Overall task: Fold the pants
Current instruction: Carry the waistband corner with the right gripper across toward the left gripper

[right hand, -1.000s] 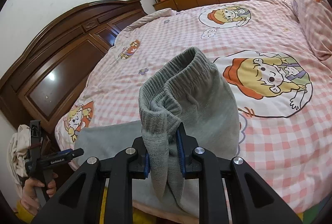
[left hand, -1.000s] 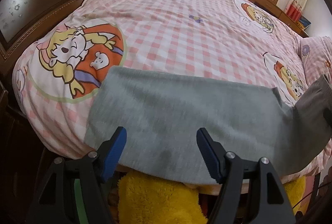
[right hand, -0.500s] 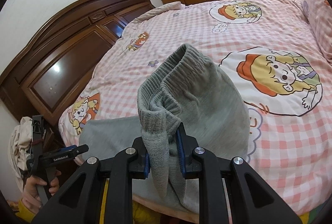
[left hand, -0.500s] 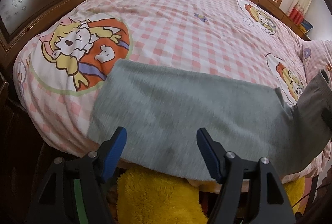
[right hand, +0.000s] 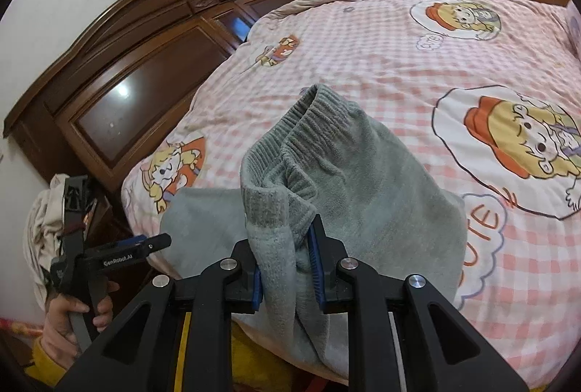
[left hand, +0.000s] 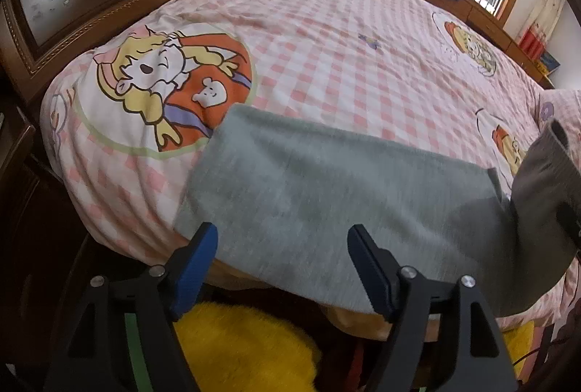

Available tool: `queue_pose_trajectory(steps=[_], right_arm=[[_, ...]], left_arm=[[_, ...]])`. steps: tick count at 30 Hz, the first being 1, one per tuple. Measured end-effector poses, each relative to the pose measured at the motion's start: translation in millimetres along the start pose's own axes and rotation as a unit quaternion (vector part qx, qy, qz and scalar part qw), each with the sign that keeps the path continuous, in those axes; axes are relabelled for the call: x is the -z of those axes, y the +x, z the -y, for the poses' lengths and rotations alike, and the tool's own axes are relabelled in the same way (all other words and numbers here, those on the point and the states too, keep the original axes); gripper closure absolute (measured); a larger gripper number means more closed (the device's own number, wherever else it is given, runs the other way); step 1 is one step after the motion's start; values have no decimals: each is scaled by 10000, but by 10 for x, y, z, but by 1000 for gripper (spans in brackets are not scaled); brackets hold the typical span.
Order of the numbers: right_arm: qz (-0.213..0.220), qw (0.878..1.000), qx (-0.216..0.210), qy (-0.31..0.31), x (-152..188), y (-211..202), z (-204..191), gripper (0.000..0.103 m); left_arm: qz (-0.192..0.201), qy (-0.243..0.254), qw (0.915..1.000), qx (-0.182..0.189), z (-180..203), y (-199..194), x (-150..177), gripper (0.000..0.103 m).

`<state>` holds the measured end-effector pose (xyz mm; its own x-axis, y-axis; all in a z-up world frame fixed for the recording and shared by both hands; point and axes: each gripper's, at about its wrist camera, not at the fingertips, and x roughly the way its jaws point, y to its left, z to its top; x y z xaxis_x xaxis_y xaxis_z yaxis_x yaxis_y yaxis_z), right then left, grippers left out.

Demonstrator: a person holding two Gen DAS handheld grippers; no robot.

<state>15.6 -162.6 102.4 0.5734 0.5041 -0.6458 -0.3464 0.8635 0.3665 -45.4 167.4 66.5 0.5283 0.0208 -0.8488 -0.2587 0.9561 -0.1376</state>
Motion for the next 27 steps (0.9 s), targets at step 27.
queue_pose_trajectory(steps=[27], right_arm=[[-175, 9927, -574, -1045, 73, 865, -1554, 82]], left_arm=[[173, -453, 9988, 111, -900, -16, 2, 25]])
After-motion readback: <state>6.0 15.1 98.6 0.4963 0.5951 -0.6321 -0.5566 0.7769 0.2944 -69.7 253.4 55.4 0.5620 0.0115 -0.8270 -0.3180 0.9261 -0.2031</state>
